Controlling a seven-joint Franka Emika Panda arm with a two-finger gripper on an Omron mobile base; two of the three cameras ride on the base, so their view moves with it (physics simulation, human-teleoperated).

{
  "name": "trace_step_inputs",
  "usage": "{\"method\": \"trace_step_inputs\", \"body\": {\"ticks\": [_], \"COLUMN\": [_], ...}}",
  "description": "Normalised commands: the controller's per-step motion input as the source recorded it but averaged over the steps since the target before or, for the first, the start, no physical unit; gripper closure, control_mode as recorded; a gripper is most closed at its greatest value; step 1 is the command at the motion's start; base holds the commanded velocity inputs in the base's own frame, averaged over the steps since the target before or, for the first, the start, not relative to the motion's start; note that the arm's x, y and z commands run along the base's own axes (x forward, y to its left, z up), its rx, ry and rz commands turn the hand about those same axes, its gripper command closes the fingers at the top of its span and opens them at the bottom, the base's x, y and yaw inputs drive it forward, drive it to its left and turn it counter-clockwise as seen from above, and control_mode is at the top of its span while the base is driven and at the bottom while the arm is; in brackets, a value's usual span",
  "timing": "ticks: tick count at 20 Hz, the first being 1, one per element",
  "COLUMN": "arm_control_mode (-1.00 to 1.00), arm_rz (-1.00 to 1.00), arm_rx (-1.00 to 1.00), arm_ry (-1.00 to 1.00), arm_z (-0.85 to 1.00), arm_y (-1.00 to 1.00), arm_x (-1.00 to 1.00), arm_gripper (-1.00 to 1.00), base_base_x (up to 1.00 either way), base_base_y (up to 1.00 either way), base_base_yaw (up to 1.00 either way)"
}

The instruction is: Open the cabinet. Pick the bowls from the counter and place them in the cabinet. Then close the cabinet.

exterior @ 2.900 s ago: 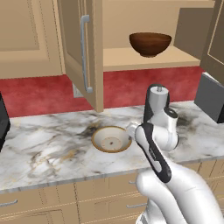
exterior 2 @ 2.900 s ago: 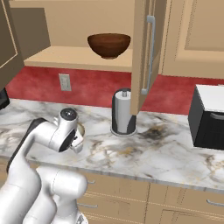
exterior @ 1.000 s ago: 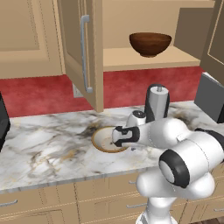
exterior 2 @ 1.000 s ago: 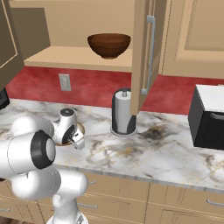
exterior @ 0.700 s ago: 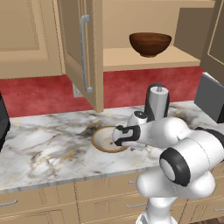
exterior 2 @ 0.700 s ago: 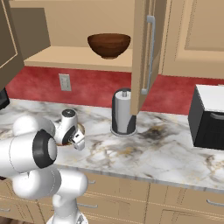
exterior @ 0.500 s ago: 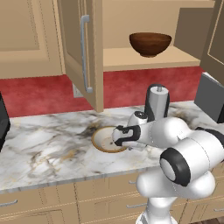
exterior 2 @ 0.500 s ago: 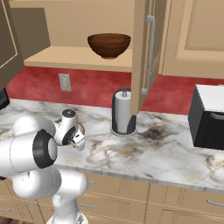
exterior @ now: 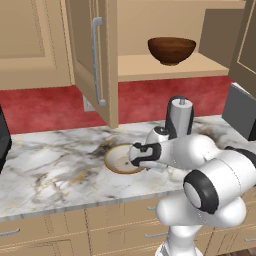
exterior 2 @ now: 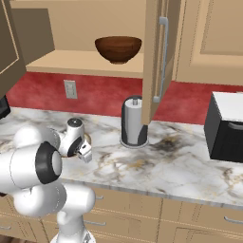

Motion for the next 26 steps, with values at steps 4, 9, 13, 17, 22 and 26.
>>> {"method": "trace_step_inputs", "body": {"ticks": [4,9,13,17,22,26], "arm_control_mode": [-1.0,-1.0,-1.0,-1.0,-1.0,-1.0], "arm_rz": [-0.03,-0.07,-0.1,-0.12,-0.12,-0.15], "arm_rx": [0.18,0.15,0.13,0.14,0.1,0.06], "arm_ry": [-0.22,-0.23,-0.21,-0.19,-0.12,-0.07], "arm_z": [0.86,1.0,1.0,1.0,1.0,1.0], "arm_y": [-0.09,-0.07,-0.05,-0.01,0.0,0.0], "arm_x": [-0.24,-0.4,-0.41,-0.43,-0.39,-0.39], "arm_gripper": [1.0,1.0,1.0,1.0,1.0,1.0], "base_base_x": [0.0,0.0,0.0,0.0,0.0,0.0], "base_base_y": [0.0,0.0,0.0,0.0,0.0,0.0], "base_base_yaw": [0.0,0.0,0.0,0.0,0.0,0.0]}}
